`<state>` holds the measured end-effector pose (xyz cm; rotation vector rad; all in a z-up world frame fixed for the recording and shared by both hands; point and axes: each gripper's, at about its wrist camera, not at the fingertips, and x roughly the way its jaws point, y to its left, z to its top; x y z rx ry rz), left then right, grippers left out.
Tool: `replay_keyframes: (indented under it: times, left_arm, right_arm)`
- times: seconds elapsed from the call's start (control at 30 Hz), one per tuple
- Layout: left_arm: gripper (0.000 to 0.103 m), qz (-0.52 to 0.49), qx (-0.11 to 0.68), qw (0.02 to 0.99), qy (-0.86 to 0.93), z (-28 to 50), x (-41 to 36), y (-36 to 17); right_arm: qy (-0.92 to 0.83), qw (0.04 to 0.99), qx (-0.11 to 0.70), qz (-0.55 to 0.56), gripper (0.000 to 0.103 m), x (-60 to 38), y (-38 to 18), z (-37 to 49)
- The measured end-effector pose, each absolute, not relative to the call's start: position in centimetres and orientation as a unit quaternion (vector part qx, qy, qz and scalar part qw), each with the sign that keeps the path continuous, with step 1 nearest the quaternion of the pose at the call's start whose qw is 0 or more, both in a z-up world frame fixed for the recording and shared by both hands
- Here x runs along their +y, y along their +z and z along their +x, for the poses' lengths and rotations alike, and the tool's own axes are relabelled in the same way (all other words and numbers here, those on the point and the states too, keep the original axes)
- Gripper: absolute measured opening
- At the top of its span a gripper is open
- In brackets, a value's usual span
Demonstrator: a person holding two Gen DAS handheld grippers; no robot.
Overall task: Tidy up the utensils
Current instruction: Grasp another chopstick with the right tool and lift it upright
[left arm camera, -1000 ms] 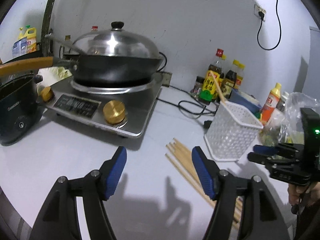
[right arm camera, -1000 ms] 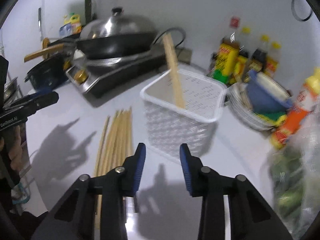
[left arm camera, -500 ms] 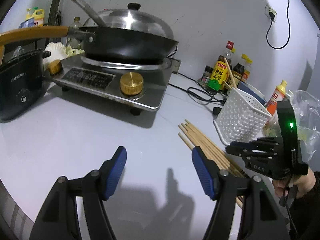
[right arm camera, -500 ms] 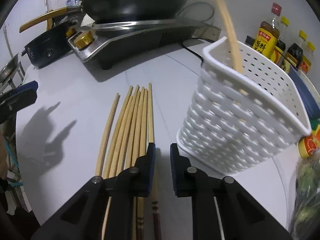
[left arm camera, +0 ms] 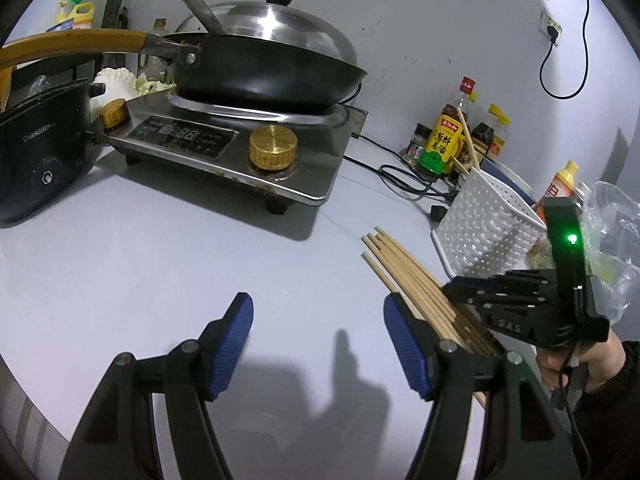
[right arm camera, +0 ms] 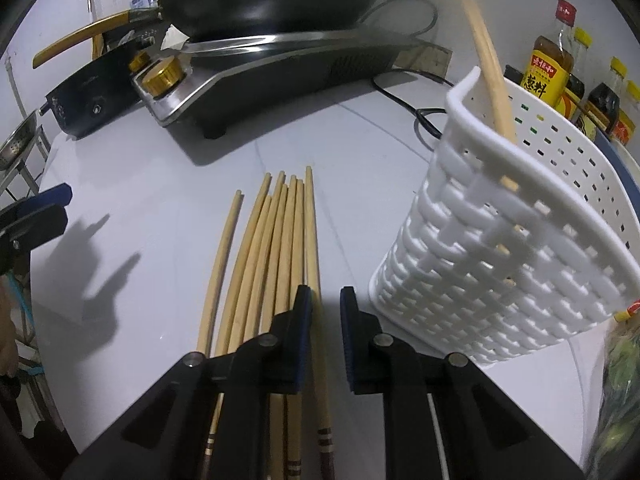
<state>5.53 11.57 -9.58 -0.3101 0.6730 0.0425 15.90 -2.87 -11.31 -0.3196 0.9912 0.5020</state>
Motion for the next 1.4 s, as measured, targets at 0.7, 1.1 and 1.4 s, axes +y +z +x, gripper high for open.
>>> replay_keyframes:
  times: [0.7, 1.1, 1.4]
  left_arm:
    - [0.068, -0.075, 0.403, 0.912, -0.018, 9.7, 4.0, -11.5]
    - [0.068, 0.017, 0.449, 0.893, 0.011, 12.4, 0.4, -13.2]
    - [0.069, 0.040, 0.461, 0.886, 0.027, 12.4, 1.5, -13.0]
  right_arm:
    - [0.274, 0.857, 0.417, -0.127, 0.006, -5.9, -7.9, 12.0]
    - [0.296, 0.871, 0.380, -0.103, 0.006, -8.8, -5.1, 9.6]
    - [0.297, 0.877, 0.370, -0.081, 0.006, -10.5, -5.1, 9.4]
